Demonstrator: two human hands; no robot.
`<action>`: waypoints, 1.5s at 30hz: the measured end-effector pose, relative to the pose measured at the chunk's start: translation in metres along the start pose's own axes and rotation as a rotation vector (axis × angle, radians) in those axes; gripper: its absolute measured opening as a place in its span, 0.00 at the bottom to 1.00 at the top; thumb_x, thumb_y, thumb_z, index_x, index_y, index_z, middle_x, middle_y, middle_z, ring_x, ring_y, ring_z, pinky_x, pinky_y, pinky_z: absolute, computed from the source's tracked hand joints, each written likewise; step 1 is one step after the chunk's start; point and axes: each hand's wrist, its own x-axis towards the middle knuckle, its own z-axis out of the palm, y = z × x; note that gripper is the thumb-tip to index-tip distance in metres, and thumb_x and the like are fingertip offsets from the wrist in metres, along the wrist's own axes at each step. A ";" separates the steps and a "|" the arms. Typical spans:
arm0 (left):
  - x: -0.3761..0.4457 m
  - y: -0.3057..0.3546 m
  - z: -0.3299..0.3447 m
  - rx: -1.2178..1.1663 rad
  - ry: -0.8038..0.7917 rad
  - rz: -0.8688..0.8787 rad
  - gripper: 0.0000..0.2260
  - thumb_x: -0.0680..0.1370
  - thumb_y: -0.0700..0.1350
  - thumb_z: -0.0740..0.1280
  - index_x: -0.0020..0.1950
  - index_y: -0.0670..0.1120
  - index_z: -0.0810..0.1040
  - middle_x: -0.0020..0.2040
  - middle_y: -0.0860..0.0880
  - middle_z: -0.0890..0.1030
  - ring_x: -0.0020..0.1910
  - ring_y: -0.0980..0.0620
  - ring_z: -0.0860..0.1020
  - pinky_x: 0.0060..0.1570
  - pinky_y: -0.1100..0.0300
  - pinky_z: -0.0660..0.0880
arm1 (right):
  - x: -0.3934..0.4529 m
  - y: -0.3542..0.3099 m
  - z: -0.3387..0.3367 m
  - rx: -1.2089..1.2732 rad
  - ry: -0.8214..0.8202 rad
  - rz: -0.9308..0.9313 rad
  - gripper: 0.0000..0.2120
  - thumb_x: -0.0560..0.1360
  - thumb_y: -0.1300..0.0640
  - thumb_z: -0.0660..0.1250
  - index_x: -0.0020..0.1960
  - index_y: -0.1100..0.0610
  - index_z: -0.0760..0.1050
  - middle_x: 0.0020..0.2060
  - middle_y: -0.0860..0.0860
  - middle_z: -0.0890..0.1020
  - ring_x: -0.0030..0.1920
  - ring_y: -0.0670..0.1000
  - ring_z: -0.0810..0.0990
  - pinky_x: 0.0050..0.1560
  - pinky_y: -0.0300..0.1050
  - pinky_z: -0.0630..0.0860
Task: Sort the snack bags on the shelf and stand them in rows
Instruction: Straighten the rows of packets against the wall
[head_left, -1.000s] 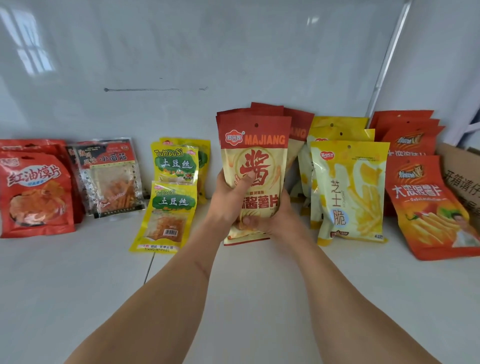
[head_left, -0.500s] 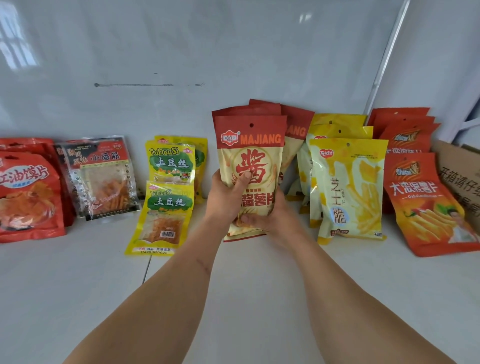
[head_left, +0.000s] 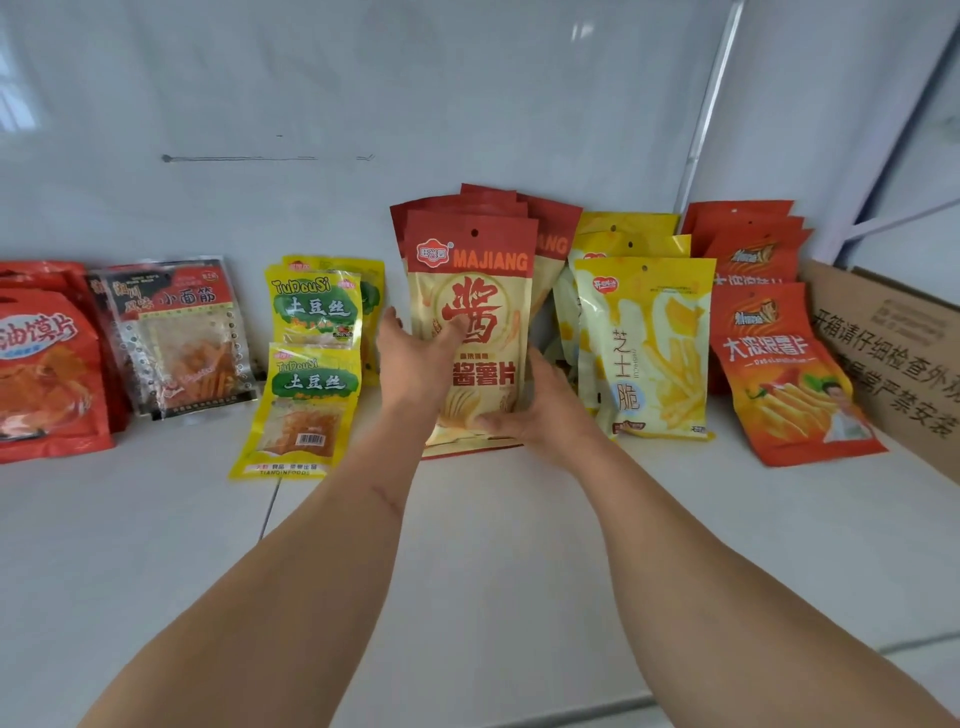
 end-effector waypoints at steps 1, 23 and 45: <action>-0.003 0.001 0.002 0.036 0.049 0.021 0.48 0.64 0.67 0.74 0.78 0.51 0.60 0.73 0.48 0.71 0.68 0.45 0.74 0.63 0.43 0.76 | -0.006 -0.001 -0.009 -0.039 0.001 -0.015 0.48 0.63 0.40 0.79 0.77 0.45 0.60 0.69 0.50 0.70 0.71 0.52 0.69 0.67 0.51 0.70; -0.069 0.013 0.155 0.135 -0.271 -0.086 0.37 0.76 0.65 0.67 0.78 0.49 0.60 0.65 0.56 0.70 0.65 0.54 0.71 0.61 0.56 0.69 | -0.004 0.116 -0.107 0.089 0.263 0.162 0.62 0.54 0.25 0.72 0.78 0.54 0.53 0.72 0.53 0.68 0.72 0.56 0.66 0.68 0.60 0.68; -0.044 -0.009 0.173 0.235 -0.181 0.009 0.30 0.76 0.67 0.65 0.68 0.47 0.69 0.65 0.48 0.75 0.61 0.46 0.77 0.61 0.44 0.76 | 0.014 0.120 -0.095 0.098 0.220 0.138 0.62 0.55 0.31 0.78 0.79 0.50 0.50 0.73 0.50 0.65 0.73 0.53 0.64 0.68 0.58 0.69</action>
